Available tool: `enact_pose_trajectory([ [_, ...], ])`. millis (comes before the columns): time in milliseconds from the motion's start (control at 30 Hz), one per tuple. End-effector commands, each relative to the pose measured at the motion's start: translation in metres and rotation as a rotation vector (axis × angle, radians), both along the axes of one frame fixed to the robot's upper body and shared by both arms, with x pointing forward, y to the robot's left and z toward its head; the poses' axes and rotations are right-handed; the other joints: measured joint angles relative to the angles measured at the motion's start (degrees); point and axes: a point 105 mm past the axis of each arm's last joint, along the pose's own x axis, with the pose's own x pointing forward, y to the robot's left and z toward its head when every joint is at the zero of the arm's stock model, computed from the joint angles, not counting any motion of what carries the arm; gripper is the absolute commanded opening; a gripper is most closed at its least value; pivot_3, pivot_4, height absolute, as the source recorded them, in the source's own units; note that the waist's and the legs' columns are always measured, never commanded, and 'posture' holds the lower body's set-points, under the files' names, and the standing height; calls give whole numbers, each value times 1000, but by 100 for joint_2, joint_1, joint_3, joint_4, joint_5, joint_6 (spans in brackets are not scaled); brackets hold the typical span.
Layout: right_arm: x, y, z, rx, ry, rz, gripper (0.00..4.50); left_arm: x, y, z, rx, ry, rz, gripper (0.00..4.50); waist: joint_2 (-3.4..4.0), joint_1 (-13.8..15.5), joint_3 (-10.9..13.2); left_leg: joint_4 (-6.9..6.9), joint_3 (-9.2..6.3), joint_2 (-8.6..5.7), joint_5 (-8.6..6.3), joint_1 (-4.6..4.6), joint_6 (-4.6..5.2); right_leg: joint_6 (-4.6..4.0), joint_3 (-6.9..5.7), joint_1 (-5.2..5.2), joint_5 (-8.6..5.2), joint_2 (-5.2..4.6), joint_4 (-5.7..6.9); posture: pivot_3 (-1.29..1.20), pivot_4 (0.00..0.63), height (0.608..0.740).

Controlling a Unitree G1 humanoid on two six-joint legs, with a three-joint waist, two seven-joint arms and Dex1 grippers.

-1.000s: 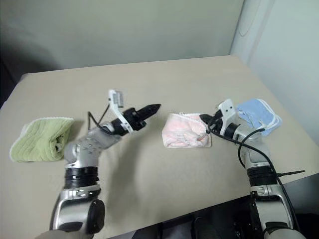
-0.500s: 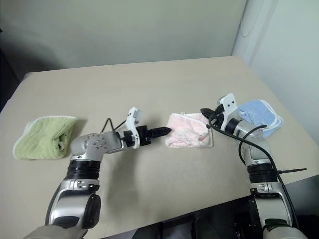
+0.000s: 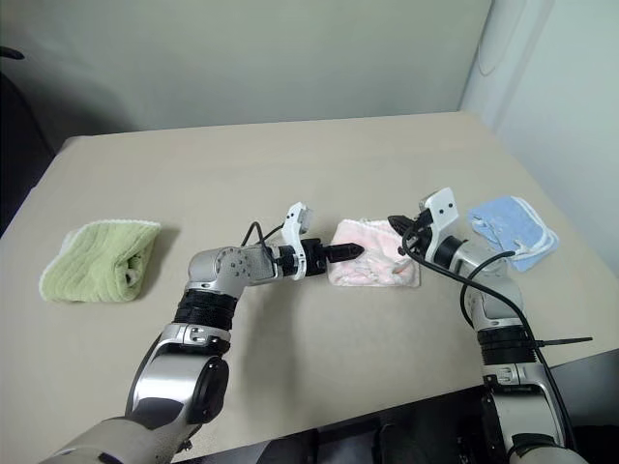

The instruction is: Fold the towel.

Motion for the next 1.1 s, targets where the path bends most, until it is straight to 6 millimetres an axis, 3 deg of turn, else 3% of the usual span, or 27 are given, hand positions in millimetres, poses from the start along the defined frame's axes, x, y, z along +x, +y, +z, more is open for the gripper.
enact_pose_trajectory([
  [33,3,-7,21,26,-66,-37,0,-4,-8,7,-53,-22,-24,2867,1,0,1,-3,2,0,2,0,-3,0,2,-3,0,0,0,0,150,740],
  [300,12,-14,25,41,-80,-91,0,-1,-11,18,-144,-47,29,119,3,-5,2,-14,10,1,30,-2,-52,0,11,-12,-3,0,0,0,150,740],
  [500,15,-22,26,65,-91,-138,0,13,14,46,-286,-100,190,11,5,-62,3,-15,14,3,18,-2,-31,1,14,-16,-3,1,1,0,150,740],
  [600,18,-30,29,75,-102,-175,0,27,75,83,-394,-209,424,11,5,-134,3,-16,15,4,18,-2,-32,0,14,-17,-3,3,1,0,150,740],
  [733,20,-36,32,81,-108,-193,0,22,184,118,-407,-334,765,11,4,-297,4,-31,24,10,31,-2,-55,-5,25,-30,-1,11,1,0,150,740],
  [800,21,-36,32,82,-106,-194,0,10,236,131,-378,-391,924,11,3,-348,5,-52,29,10,35,0,-62,-10,33,-42,-3,12,0,0,150,740],
  [933,24,-30,30,78,-99,-177,0,-41,347,148,-314,-479,1256,11,-4,-383,7,-95,33,6,48,-2,-83,-15,47,-66,-6,12,-5,0,150,740],
  [1033,25,-26,29,74,-97,-162,0,-76,383,136,-293,-438,1372,11,-4,-400,7,-110,37,3,48,-2,-84,-20,59,-75,-17,12,-7,0,150,740],
  [1100,26,-24,28,74,-94,-155,0,-89,386,128,-255,-421,1375,11,-4,-366,7,-114,36,1,47,-2,-83,-19,66,-78,-21,11,-6,0,150,740],
])
